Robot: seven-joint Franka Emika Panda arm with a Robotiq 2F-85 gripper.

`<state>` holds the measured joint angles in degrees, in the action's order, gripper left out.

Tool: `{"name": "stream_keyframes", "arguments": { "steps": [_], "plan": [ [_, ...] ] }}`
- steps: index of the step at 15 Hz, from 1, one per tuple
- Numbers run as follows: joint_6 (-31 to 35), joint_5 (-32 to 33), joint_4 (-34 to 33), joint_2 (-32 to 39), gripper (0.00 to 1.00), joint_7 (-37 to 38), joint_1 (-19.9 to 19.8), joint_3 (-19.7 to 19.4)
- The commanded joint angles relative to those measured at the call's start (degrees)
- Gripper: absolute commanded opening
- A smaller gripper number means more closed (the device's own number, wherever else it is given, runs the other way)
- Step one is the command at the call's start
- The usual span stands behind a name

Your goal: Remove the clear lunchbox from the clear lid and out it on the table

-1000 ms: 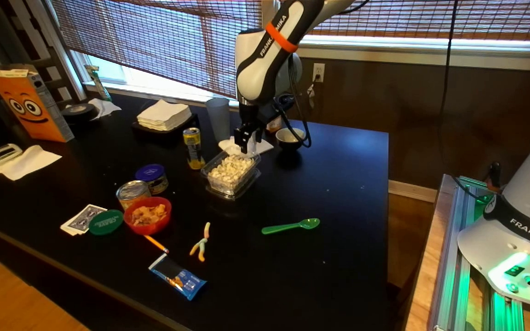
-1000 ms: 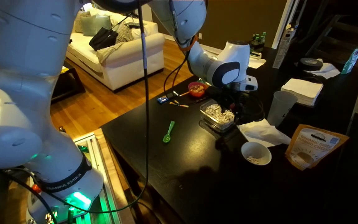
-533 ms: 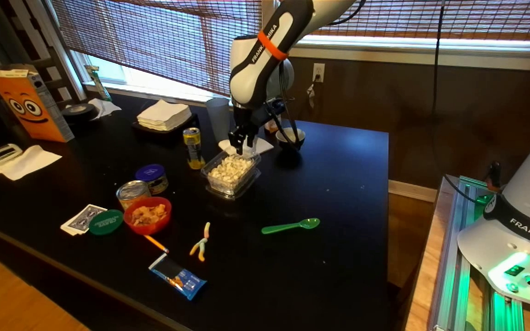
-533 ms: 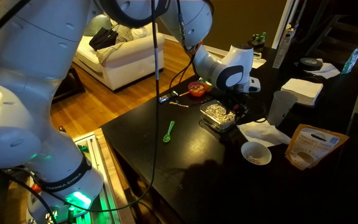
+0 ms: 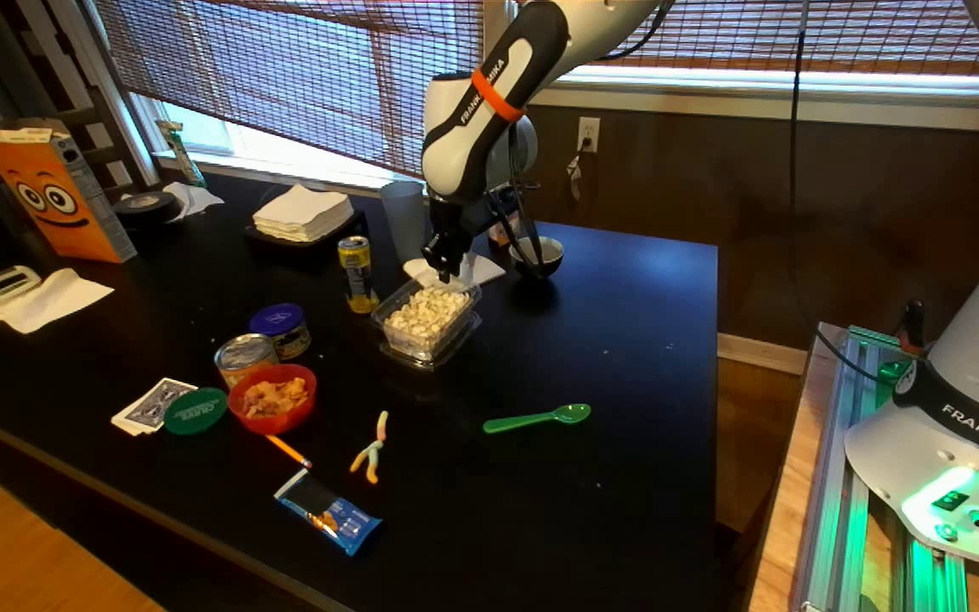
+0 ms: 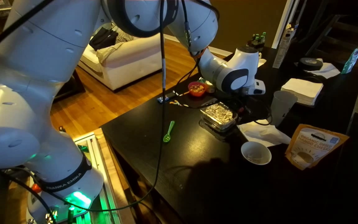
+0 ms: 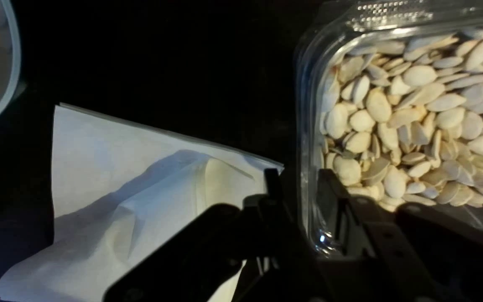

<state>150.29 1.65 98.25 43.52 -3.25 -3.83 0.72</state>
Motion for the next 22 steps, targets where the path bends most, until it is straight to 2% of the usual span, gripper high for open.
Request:
{"name": "stream_keyframes", "arguments": {
  "steps": [1,5,7,9,14,22],
  "plan": [
    [-2.87,-1.15,-2.91,1.86,0.22,-2.05,-1.16,0.73],
    [-4.88,-1.08,-3.67,2.55,0.2,-2.6,-1.5,0.71],
    [-5.21,-1.16,-3.7,2.49,0.04,-2.95,-1.64,0.85],
    [-5.51,-1.19,-3.45,2.01,0.0,-3.12,-1.59,0.93],
    [-6.05,-0.96,-2.2,0.47,0.01,-2.55,-0.91,0.72],
    [-11.85,-1.9,-1.4,-2.84,0.01,-0.59,-0.17,0.75]
  ]
}}
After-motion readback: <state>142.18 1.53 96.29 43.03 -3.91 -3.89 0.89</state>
